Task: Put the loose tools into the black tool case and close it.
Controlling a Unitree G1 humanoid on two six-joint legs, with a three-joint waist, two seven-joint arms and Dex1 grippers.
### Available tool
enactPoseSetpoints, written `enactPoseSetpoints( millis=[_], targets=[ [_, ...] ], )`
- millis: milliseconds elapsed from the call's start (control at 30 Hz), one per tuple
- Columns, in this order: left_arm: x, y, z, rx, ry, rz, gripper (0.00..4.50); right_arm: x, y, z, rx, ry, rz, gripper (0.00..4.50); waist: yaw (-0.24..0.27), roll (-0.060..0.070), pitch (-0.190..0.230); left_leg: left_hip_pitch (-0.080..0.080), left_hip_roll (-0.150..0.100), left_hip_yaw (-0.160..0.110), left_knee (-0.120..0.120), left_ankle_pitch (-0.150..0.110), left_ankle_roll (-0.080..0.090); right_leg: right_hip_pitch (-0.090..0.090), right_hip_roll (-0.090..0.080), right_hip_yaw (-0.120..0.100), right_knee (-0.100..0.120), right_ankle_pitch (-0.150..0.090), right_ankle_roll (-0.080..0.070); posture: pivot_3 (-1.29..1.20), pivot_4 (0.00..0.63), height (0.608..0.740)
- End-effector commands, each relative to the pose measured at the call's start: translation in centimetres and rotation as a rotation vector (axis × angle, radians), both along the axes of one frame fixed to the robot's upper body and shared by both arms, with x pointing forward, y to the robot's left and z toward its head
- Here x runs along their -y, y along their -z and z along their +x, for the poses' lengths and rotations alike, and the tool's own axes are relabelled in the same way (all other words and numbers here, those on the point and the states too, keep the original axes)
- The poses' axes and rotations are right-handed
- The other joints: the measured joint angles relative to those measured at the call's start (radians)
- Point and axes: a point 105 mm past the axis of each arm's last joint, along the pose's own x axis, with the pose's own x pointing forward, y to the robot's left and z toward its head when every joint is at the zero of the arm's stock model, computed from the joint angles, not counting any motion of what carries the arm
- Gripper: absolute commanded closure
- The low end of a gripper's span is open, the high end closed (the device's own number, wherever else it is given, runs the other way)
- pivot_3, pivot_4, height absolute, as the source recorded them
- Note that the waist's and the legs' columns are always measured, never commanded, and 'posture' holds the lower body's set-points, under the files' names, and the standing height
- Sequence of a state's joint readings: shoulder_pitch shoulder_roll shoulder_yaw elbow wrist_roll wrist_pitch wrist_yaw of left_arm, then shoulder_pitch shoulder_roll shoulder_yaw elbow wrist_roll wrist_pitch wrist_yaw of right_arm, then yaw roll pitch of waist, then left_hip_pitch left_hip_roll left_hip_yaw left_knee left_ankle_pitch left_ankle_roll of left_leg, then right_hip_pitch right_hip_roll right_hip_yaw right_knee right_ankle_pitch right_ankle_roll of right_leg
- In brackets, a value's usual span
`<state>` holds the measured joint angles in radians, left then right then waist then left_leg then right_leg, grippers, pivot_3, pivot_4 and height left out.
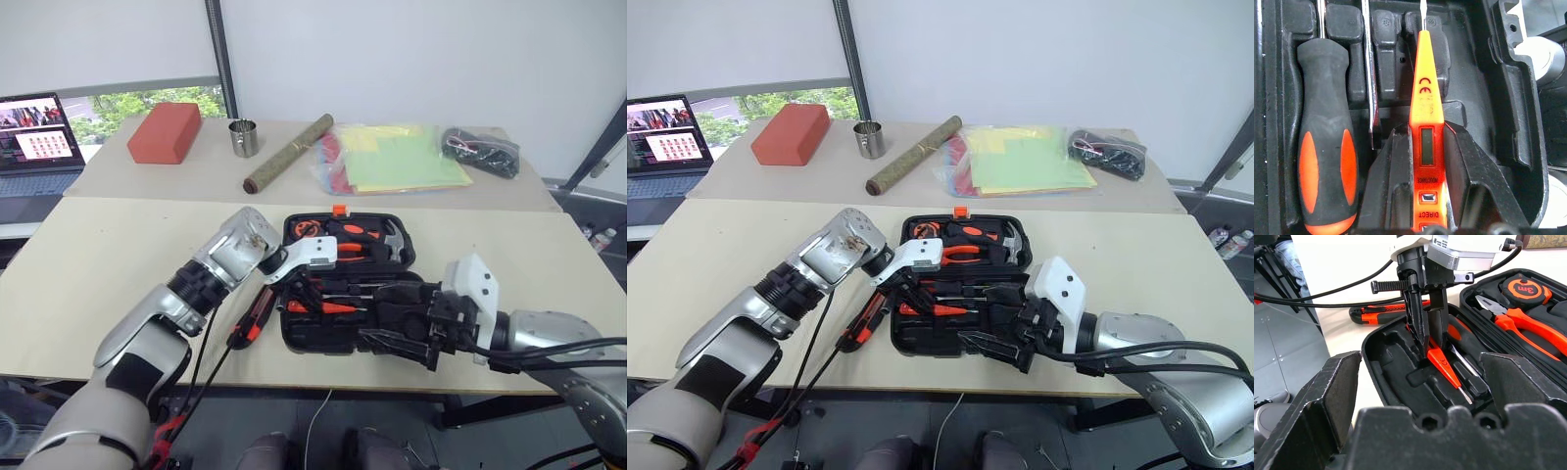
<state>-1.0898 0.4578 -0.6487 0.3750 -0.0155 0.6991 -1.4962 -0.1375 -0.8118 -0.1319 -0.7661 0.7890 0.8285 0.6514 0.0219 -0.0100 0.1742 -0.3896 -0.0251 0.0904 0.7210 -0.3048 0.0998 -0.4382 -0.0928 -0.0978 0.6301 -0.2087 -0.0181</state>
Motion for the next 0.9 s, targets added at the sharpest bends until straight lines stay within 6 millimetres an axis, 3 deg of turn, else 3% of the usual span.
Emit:
enactPoseSetpoints(
  millis=[33, 233, 300, 367, 500, 633, 733, 900],
  targets=[
    [0.1, 1.0, 0.9, 0.022, -0.056, 0.059, 4.08, 0.0, -1.2, -0.1, 0.061, 0.009, 0.025, 0.0, 0.005, 0.0, 0.0, 0.0, 0.0, 0.0, 0.0, 0.0, 0.001, 0.0, 0.0, 0.0, 0.0, 0.0, 0.0, 0.0, 0.15, 0.736],
    [-0.2, 1.0, 0.9, 0.007, -0.059, 0.078, 4.08, 0.1, -1.4, 0.1, 0.069, 0.025, 0.044, 0.0, 0.009, 0.0, 0.0, -0.001, 0.001, 0.0, 0.005, -0.002, 0.003, 0.001, 0.0, 0.001, 0.001, 0.001, 0.002, 0.0, 0.15, 0.736],
    [-0.1, 0.6, 0.6, 0.0, -0.038, 0.052, 3.07, 0.1, -1.4, 0.2, 0.069, 0.027, 0.05, 0.0, 0.009, 0.0, 0.0, -0.001, 0.001, 0.0, 0.005, -0.002, 0.003, 0.001, 0.0, 0.001, 0.001, 0.001, 0.002, 0.0, 0.15, 0.736],
    [0.2, -0.6, 0.0, -0.022, -0.007, -0.008, 2.51, 0.0, -1.4, 0.3, 0.067, 0.028, 0.054, 0.0, 0.008, 0.0, 0.0, -0.001, 0.001, 0.0, 0.005, -0.002, 0.003, 0.0, 0.0, 0.001, 0.001, 0.001, 0.002, 0.0, 0.15, 0.736],
    [-1.0, -4.9, -1.3, -0.071, 0.037, -0.186, 0.99, 0.0, -1.3, 0.1, 0.056, 0.026, 0.058, 0.0, 0.0, 0.0, 0.0, -0.005, 0.001, 0.0, 0.006, -0.002, 0.003, -0.003, 0.0, 0.001, 0.002, 0.001, 0.001, 0.0, 0.15, 0.736],
    [-2.9, -6.0, -1.4, -0.009, 0.056, -0.338, 0.99, 0.4, -1.2, 0.1, 0.043, 0.03, 0.056, 0.0, -0.008, 0.0, 0.0, -0.005, 0.001, 0.0, 0.006, -0.002, 0.003, -0.004, 0.0, 0.001, 0.001, 0.001, 0.001, 0.0, 0.15, 0.736],
    [-2.6, -5.1, -0.2, 0.106, 0.012, -0.498, 1.77, 0.6, -1.1, 0.3, 0.038, 0.035, 0.049, 0.0, -0.001, 0.001, -0.001, -0.002, 0.001, -0.001, 0.006, -0.002, 0.003, 0.0, -0.001, 0.0, 0.0, 0.001, 0.001, 0.0, 0.15, 0.736],
    [-2.0, -2.2, 0.5, 0.141, -0.08, -0.67, 3.74, 0.7, -1.2, 0.8, 0.039, 0.037, 0.051, 0.0, 0.008, 0.0, 0.0, -0.002, -0.001, -0.001, 0.008, -0.002, 0.003, 0.001, -0.002, 0.0, -0.001, 0.003, 0.003, 0.0, 0.15, 0.736]
  ],
)
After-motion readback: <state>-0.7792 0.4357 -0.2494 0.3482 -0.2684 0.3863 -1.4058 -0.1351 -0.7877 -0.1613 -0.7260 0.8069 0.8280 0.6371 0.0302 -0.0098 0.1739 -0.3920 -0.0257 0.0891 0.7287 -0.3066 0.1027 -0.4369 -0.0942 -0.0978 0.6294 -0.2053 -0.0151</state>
